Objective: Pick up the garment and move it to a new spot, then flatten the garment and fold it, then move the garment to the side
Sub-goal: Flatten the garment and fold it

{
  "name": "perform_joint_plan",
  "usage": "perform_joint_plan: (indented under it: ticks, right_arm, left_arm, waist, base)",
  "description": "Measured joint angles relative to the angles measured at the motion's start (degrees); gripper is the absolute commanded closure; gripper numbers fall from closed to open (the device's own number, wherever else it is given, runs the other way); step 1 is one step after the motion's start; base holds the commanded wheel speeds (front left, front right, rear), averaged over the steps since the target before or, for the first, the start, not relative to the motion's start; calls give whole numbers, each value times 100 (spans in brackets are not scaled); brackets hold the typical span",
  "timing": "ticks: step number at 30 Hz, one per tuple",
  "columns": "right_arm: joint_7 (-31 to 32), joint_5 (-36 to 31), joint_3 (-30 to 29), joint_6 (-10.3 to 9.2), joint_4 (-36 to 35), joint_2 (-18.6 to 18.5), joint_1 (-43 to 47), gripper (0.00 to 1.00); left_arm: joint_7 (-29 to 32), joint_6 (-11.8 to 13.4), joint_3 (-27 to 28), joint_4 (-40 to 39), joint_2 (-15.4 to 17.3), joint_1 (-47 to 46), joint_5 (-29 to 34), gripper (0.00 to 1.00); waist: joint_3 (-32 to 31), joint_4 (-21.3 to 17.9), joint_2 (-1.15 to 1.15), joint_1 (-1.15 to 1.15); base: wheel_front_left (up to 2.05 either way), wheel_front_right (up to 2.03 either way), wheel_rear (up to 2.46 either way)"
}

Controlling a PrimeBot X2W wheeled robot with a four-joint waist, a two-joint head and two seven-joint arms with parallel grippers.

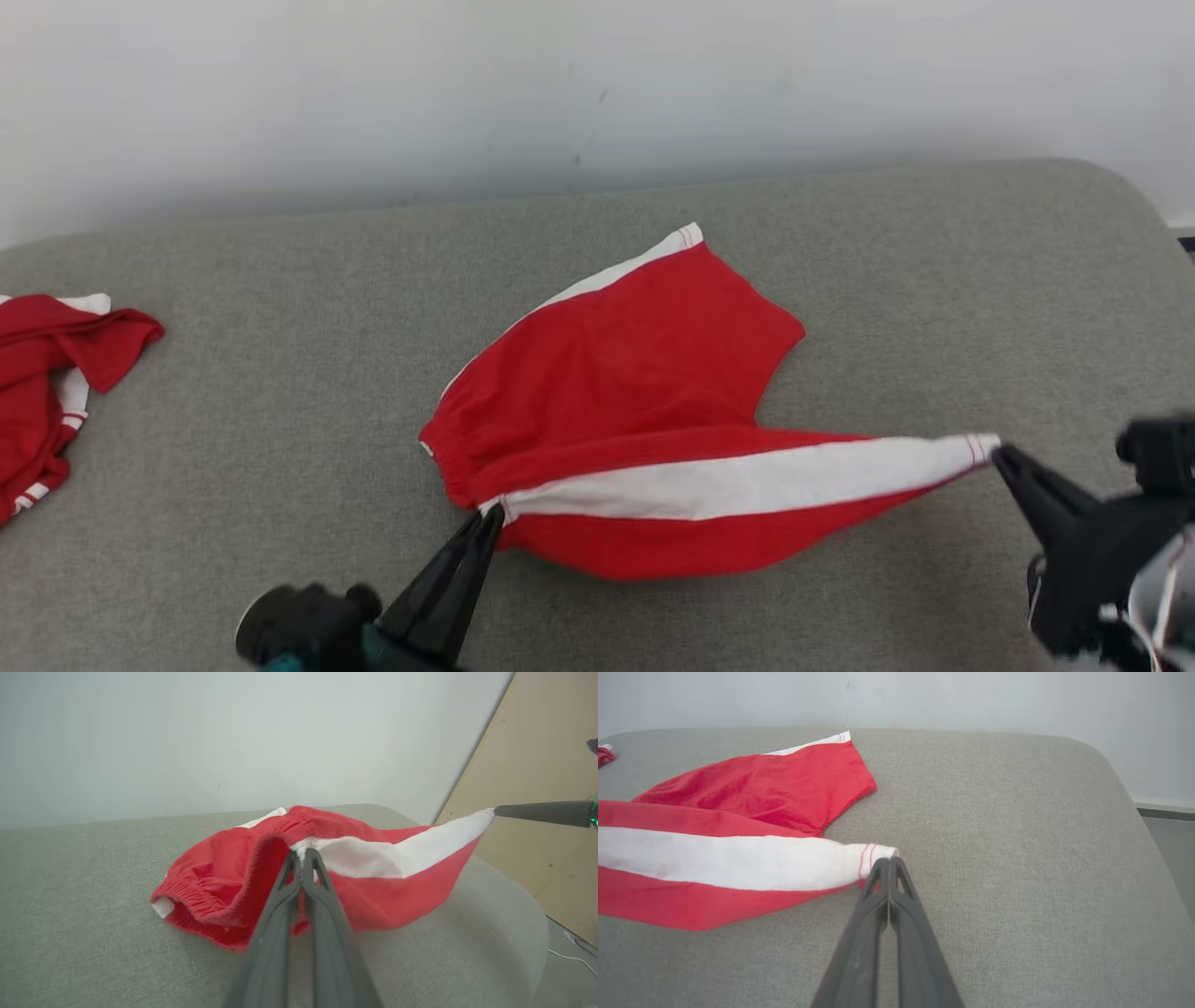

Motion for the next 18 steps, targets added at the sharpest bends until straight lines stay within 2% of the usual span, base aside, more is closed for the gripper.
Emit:
perform_joint_plan:
  ticks: [5,10,18]
  right_arm:
    - [-115,4,474,0,950,-494,-1337,100]
    - [-167,-4,833,0,1874,-802,-2490,100]
    - [-446,62,1513,0,3140,-1136,-3801,100]
  left_arm:
    - [156,27,-49,290,-294,-692,132,100]
    - [236,142,-11,762,-687,-1286,105,100]
    - [256,331,157,1593,-1172,-2003,-73,100]
  waist:
    - [269,112,0,1]
    - [538,329,1,1]
    - [832,770,1,2]
  base:
    - [0,0,0]
    - [0,0,0]
    - [0,0,0]
